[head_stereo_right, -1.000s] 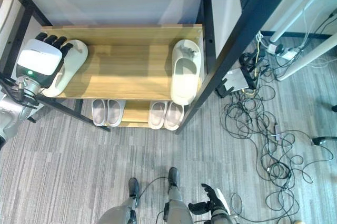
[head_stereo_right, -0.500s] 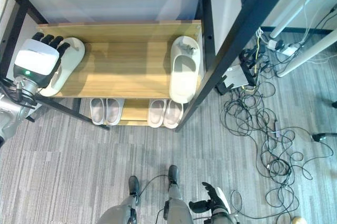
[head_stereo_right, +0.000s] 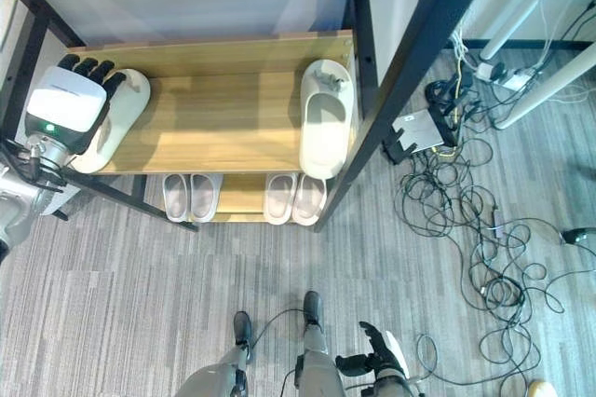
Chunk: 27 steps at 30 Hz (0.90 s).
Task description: Arrange the slippers neatly on the shoe rack.
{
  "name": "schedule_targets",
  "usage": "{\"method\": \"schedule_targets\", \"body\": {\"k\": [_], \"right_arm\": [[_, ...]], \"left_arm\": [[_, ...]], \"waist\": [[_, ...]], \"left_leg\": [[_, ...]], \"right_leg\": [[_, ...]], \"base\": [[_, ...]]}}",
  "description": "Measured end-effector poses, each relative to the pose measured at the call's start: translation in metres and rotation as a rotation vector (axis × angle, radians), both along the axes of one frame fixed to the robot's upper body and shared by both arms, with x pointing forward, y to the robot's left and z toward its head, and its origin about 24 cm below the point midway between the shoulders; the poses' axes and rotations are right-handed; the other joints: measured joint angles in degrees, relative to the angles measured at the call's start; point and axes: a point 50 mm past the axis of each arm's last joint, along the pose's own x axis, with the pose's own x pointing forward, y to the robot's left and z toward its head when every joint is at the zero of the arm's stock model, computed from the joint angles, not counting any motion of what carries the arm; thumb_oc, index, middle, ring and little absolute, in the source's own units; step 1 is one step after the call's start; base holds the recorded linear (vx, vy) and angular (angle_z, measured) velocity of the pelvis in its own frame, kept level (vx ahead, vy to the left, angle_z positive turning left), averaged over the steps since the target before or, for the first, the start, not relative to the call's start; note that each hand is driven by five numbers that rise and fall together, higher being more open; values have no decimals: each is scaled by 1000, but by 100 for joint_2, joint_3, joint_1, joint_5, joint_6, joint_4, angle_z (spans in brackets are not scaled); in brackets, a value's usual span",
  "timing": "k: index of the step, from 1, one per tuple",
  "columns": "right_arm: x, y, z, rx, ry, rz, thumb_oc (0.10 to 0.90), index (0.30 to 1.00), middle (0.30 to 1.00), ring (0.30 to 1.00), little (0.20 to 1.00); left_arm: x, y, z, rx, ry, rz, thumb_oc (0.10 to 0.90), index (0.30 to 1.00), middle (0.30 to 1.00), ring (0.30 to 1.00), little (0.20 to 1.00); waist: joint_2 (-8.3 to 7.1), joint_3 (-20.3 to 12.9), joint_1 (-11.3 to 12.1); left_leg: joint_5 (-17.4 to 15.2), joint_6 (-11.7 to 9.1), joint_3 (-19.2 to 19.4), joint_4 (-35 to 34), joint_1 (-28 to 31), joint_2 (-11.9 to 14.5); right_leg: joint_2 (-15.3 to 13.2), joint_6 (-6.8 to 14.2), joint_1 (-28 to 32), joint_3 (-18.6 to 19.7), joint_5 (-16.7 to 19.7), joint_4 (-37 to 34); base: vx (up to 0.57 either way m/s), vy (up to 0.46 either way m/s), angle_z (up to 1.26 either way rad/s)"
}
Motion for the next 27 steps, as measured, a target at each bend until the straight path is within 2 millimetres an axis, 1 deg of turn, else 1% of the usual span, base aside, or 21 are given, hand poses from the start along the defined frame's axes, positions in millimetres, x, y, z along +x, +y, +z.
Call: {"method": "schedule_targets", "body": {"k": [5, 10, 13, 24, 27], "right_arm": [[0, 0, 0, -1, -3, -2, 800, 900, 900, 900, 900], [1, -1, 1, -2, -9, -12, 800, 900, 900, 900, 900], [4, -2, 2, -3, -14, -11, 800, 900, 900, 900, 900], [5, -5, 4, -13, -28, -34, 800, 900, 900, 900, 900], [8, -6, 5, -15, -38, -34, 800, 900, 900, 900, 900]], "left_arm": [[2, -5, -3, 6, 9, -12, 800, 900, 900, 900, 900], [5, -7, -8, 5, 24, -7, 800, 900, 900, 900, 900], [9, -8, -6, -4, 18, 12, 800, 900, 900, 900, 900], [10, -7, -4, -2, 5, 25, 800, 900, 900, 900, 900], [11, -8, -5, 14, 13, 27, 800, 900, 900, 900, 900]], "waist": [[7, -4, -23], [48, -35, -30], [49, -36, -33], [48, -36, -105], [48, -36, -143]], "left_leg": [[9, -2, 18, 0, -23, -5], [21, 9, 21, 0, -122, -11], [27, 17, 22, 0, -166, -18], [56, 50, 15, 0, -198, -81], [64, 49, 7, 0, -220, -83]], "right_leg": [[0, 2, -40, 15, 16, 0], [-1, 6, -143, 21, 35, 1], [-6, 2, -191, 26, 50, 2], [-76, 55, -210, 16, 87, 1], [-78, 60, -227, 12, 91, 1]], "base": [[4, 0, -2], [0, 0, 0], [0, 0, 0], [0, 1, 0], [0, 0, 0]]}}
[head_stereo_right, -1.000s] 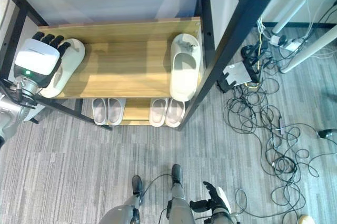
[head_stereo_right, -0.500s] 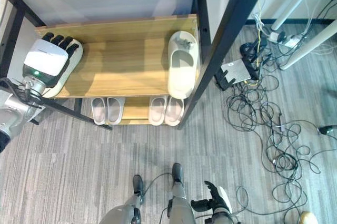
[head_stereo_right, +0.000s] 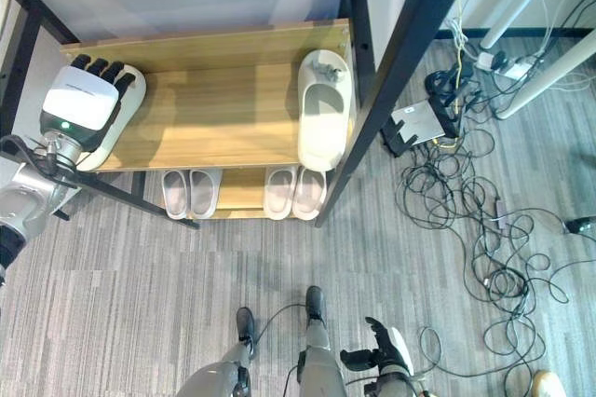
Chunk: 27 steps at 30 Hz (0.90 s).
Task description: Arrange the slippers neatly on the shoe rack.
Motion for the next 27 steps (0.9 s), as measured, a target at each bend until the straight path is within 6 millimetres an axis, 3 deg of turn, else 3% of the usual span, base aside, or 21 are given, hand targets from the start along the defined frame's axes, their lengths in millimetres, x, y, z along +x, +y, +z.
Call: {"method": "schedule_targets", "body": {"k": [5, 15, 16, 17, 18, 24, 27], "right_arm": [[6, 0, 3, -1, -22, 5, 800, 900, 900, 900, 900], [8, -2, 5, -7, -31, 7, 800, 900, 900, 900, 900], [7, -2, 4, -7, -30, 6, 800, 900, 900, 900, 900], [7, -2, 4, -7, -30, 6, 800, 900, 900, 900, 900], [8, -2, 5, -7, -31, 6, 800, 900, 900, 900, 900], [8, -2, 5, -13, -35, 1, 800, 900, 900, 900, 900], [9, 1, 4, -6, -41, 2, 800, 900, 900, 900, 900]], "left_arm": [[6, -5, 7, 48, -5, -5, 800, 900, 900, 900, 900], [13, -11, 3, 76, 9, 14, 800, 900, 900, 900, 900], [13, -11, 4, 76, 7, 17, 762, 844, 844, 844, 844], [13, -11, 4, 76, 5, 19, 645, 667, 667, 667, 667], [13, -11, 4, 77, 3, 21, 400, 300, 300, 300, 300], [13, -5, 1, 81, 13, 49, 400, 300, 300, 300, 300], [14, -5, 7, 80, -17, 50, 400, 300, 300, 300, 300]], "waist": [[-1, -1, -18], [-20, -11, -62], [-29, -16, -69], [-43, -25, -69], [-55, -32, -74], [-109, -48, -82], [-279, -156, -112]], "left_leg": [[10, 7, 5, 0, -76, -6], [26, 1, 3, -1, -97, -40], [27, -1, 3, -1, -111, -47], [33, 4, 9, -1, -132, -54], [38, 9, 15, -1, -153, -61], [51, 25, 16, -1, -184, -105], [52, 26, 65, 0, -184, -103]], "right_leg": [[0, 2, -80, 12, 17, 1], [-34, 17, -103, 17, 39, 1], [-41, 22, -119, 20, 43, 1], [-46, 38, -143, 30, 54, 1], [-53, 48, -169, 41, 61, 1], [-99, 82, -194, 52, 88, 1], [-98, 103, -221, 89, 72, -1]], "base": [[0, 0, 0], [0, 0, 0], [0, 0, 0], [0, 0, 0], [0, 0, 0], [0, 0, 0], [14, -4, -5]]}}
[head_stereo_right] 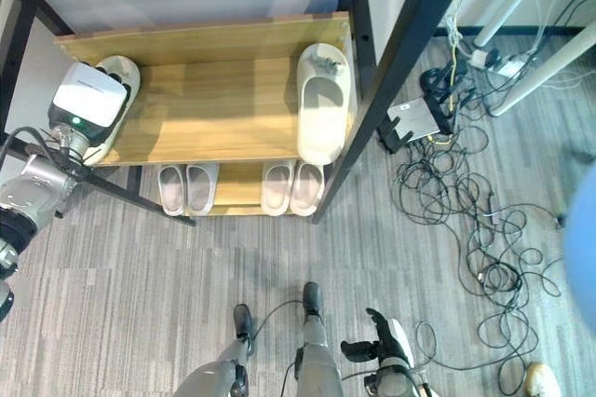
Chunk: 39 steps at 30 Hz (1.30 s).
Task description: Arrange the slippers neatly on the shoe rack.
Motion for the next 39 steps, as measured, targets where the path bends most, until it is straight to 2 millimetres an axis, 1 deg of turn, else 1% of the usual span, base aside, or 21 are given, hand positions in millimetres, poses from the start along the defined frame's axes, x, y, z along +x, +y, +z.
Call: {"method": "schedule_targets", "body": {"k": [3, 9, 16, 18, 19, 21, 22, 23, 25, 27, 28, 31, 36, 38, 39], "right_arm": [[3, 1, 2, -1, -18, 1, 800, 900, 900, 900, 900], [3, 1, 2, -1, -16, 1, 800, 900, 900, 900, 900], [0, -2, -1, -10, 6, -8, 800, 900, 900, 900, 900], [0, -3, 0, -15, 10, -11, 800, 900, 900, 900, 900], [-1, -5, -1, -22, 17, -14, 800, 900, 900, 900, 900], [-3, -7, -2, -27, 30, -19, 800, 900, 900, 900, 900], [-5, -8, -3, -30, 39, -23, 800, 900, 900, 900, 900], [-7, -9, -4, -33, 49, -26, 800, 900, 900, 900, 900], [-9, -9, -6, -38, 66, -32, 800, 900, 900, 900, 900], [-10, -11, -6, -44, 77, -38, 800, 900, 900, 900, 900], [-10, -14, -6, -59, 85, -45, 800, 900, 900, 900, 900], [-8, -18, -4, -85, 83, -61, 800, 900, 900, 900, 900], [-6, -22, -2, -115, 75, -53, 800, 900, 900, 900, 900], [-5, -22, -1, -118, 74, -48, 800, 900, 900, 900, 900], [-4, -22, -1, -118, 72, -47, 800, 900, 900, 900, 900]], "left_arm": [[1, -1, 1, 1, -4, -1, 400, 300, 300, 300, 300], [2, -15, 2, -11, -15, -54, 400, 300, 300, 300, 300], [1, -47, -5, -9, -12, -207, 400, 300, 300, 300, 300], [1, -53, -6, -5, -17, -238, 400, 300, 300, 300, 300], [0, -61, -6, 6, -21, -269, 400, 300, 300, 300, 300], [-1, -67, -5, 8, -37, -303, 400, 300, 300, 300, 300], [-2, -73, -3, 9, -46, -330, 400, 300, 300, 300, 300], [-5, -83, -2, 26, -58, -380, 400, 300, 300, 300, 300], [-8, -95, -4, 56, -61, -442, 400, 300, 300, 300, 300], [-8, -105, -7, 86, -62, -476, 400, 300, 300, 300, 300], [-6, -113, -7, 129, -60, -498, 400, 300, 300, 300, 300], [-5, -118, -3, 155, -69, -513, 400, 300, 300, 300, 300], [-4, -125, 5, 181, -86, -533, 400, 300, 300, 300, 300], [-4, -127, 8, 187, -94, -539, 400, 300, 300, 300, 300], [-3, -129, 11, 191, -102, -542, 400, 300, 300, 300, 300]], "waist": [[-31, -18, -82], [-25, -14, -58], [33, 18, -16], [75, 45, -27], [142, 86, -34], [203, 121, -39], [237, 142, -31], [268, 162, -26], [273, 165, -48], [274, 165, -53], [277, 167, -48], [309, 188, -46], [465, 282, -29], [498, 301, -34], [509, 306, -47]], "left_leg": [[1, 1, 4, 1, 0, 1], [4, 6, 38, 1, 14, 11], [18, 19, 59, 0, 92, 17], [22, 13, 65, 0, 93, 17], [26, 7, 66, 0, 94, 18], [27, 7, 72, 0, 97, 21], [27, 7, 71, 0, 96, 23], [26, 8, 72, -1, 95, 23], [25, 9, 79, -1, 96, 23], [25, 9, 82, -1, 95, 23], [25, 9, 89, -1, 95, 23], [25, 9, 89, -1, 92, 23], [24, 9, 82, -1, 73, 15], [23, 11, 84, -1, 64, 13], [21, 14, 92, -1, 47, 10]], "right_leg": [[-1, -23, 1, -2, 18, 0], [16, -54, -2, 47, 42, 2], [13, -53, 69, 49, 41, -3], [12, -19, 69, 49, 15, -3], [13, -9, 69, 53, 8, -3], [21, -37, 69, 61, 30, -3], [23, -52, 68, 59, 41, -2], [25, -58, 67, 62, 47, -1], [28, -58, 63, 70, 47, -1], [28, -57, 61, 72, 47, -2], [27, -51, 57, 77, 41, -3], [25, 5, 54, 77, -4, -5], [18, 6, 39, 76, -4, -4], [18, 5, 29, 80, -3, -3], [21, -36, 6, 93, 30, -2]], "base": [[0, 0, 0], [-1, -5, -3], [0, 0, 0], [0, 0, 0], [0, 0, 0], [0, 0, 0], [0, 0, 0], [0, 0, 0], [0, 0, 0], [0, 0, 0], [0, 0, 0], [0, 0, 0], [0, 0, 0], [9, 6, -2], [26, 17, -4]]}}
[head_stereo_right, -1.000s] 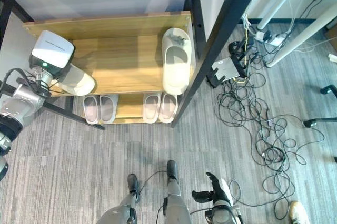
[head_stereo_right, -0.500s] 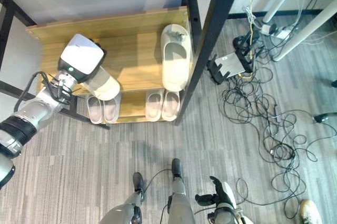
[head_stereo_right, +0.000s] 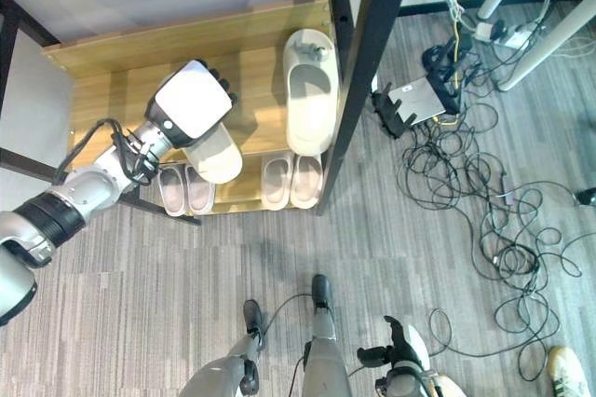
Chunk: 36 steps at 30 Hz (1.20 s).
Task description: Arrange the slippers neatly on the shoe rack.
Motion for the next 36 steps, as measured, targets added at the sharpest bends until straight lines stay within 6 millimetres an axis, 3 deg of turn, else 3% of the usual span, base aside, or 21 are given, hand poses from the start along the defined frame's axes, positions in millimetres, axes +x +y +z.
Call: {"method": "schedule_targets", "body": {"k": [11, 19, 30, 36], "right_arm": [[5, -7, 6, -34, -25, -6, 800, 900, 900, 900, 900], [6, -7, 6, -43, -26, 0, 800, 900, 900, 900, 900], [7, -7, 7, -55, -37, -6, 800, 900, 900, 900, 900], [8, -7, 7, -56, -41, -6, 800, 900, 900, 900, 900]], "left_arm": [[4, 1, 8, 29, -28, 7, 400, 300, 300, 300, 300], [-6, -15, 14, 9, -70, -99, 400, 300, 300, 300, 300], [-7, -14, 16, 5, -86, -113, 400, 300, 300, 300, 300], [-5, -17, 33, 9, -137, -124, 400, 300, 300, 300, 300]], "waist": [[6, -4, -25], [40, 14, -28], [68, 24, -52], [68, 24, -65]], "left_leg": [[-11, 17, 97, 0, -38, -5], [-12, 17, 140, 0, -44, -10], [-12, 17, 149, 0, -44, -10], [-12, 17, 149, 0, -49, -10]], "right_leg": [[6, -9, -81, 106, 16, 1], [7, -8, -107, 131, 16, 1], [10, 8, -115, 141, 5, 0], [10, 10, -120, 141, 4, 1]], "base": [[13, 6, -3], [8, 5, -1], [3, 0, 0], [0, 0, 0]]}}
